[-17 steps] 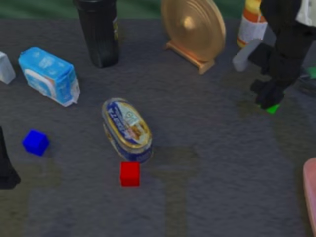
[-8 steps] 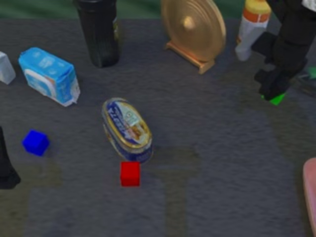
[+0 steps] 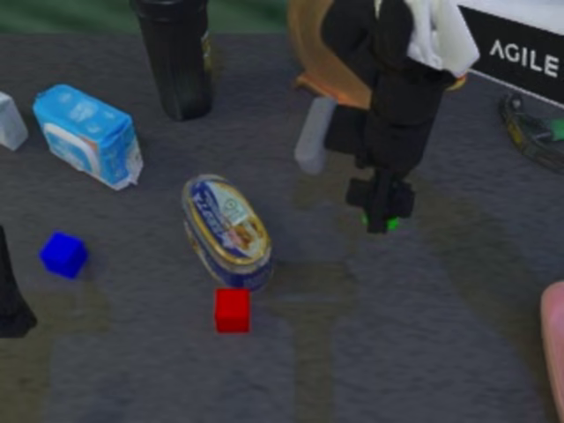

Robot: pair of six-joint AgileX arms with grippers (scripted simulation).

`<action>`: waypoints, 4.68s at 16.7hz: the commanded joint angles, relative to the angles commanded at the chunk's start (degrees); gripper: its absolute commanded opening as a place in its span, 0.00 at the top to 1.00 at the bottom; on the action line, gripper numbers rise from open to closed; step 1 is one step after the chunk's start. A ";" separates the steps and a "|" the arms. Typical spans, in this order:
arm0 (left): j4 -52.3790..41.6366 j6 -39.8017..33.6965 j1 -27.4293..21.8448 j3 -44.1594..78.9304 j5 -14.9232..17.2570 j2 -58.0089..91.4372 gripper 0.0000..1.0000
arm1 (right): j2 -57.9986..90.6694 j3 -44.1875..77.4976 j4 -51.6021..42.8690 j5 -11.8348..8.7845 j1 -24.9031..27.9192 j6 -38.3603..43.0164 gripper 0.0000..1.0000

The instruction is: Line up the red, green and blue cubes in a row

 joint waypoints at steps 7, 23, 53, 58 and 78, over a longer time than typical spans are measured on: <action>0.00 0.00 0.00 0.00 0.00 0.00 0.00 | -3.58 -3.88 0.00 -0.06 13.94 -2.22 1.00; 0.00 0.00 0.00 0.00 0.00 0.00 0.00 | -0.32 -14.97 14.36 -0.03 14.01 -2.12 1.00; 0.00 0.00 0.00 0.00 0.00 0.00 0.00 | -3.14 -6.93 3.54 -0.02 14.27 -2.49 0.00; 0.00 0.00 0.00 0.00 0.00 0.00 0.00 | -4.18 -4.74 0.30 -0.07 14.22 -2.45 0.00; -41.42 11.53 -2.74 52.17 0.00 73.70 0.00 | -80.13 -70.10 44.39 -1.56 -16.12 24.97 0.00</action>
